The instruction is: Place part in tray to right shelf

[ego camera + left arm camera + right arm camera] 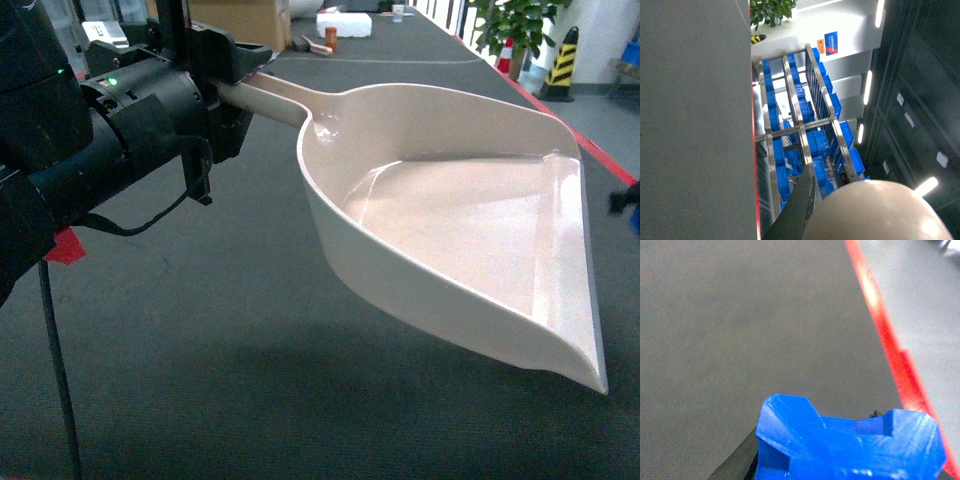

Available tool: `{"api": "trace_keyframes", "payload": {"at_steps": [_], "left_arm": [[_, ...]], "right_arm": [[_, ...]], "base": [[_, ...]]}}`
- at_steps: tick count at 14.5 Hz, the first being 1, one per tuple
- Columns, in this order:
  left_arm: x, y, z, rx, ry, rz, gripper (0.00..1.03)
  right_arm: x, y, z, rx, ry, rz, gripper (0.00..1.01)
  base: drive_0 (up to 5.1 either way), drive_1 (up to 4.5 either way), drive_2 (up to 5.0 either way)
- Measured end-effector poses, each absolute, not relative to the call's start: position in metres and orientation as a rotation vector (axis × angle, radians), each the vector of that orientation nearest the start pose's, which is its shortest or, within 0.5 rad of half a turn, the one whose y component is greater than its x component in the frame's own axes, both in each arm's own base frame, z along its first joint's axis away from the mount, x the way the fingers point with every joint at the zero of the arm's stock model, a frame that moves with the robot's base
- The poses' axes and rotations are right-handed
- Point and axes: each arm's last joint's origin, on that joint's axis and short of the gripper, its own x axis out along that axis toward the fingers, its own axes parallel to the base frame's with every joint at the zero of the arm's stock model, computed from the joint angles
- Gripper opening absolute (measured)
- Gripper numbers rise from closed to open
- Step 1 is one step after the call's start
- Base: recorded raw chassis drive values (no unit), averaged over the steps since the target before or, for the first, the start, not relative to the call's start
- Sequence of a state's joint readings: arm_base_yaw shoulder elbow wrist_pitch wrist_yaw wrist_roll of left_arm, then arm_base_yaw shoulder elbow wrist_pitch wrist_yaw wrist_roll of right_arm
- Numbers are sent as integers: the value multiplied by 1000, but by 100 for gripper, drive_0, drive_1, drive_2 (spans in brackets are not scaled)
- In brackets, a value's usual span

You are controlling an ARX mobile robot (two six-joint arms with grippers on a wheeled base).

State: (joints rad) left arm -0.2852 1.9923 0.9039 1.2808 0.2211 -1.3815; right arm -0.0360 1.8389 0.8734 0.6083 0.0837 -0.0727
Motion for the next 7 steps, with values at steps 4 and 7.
{"api": "trace_keyframes", "payload": {"at_steps": [4,7], "left_arm": [[371,-116,174,-1352,187,-557,12],[372,-116,174,-1352,186,-556,12]], "right_arm": [[329,75,276,58,89,245,47],[325,144,242,194,317,432,47]], "base": [[0,0,0],[0,0,0]]}}
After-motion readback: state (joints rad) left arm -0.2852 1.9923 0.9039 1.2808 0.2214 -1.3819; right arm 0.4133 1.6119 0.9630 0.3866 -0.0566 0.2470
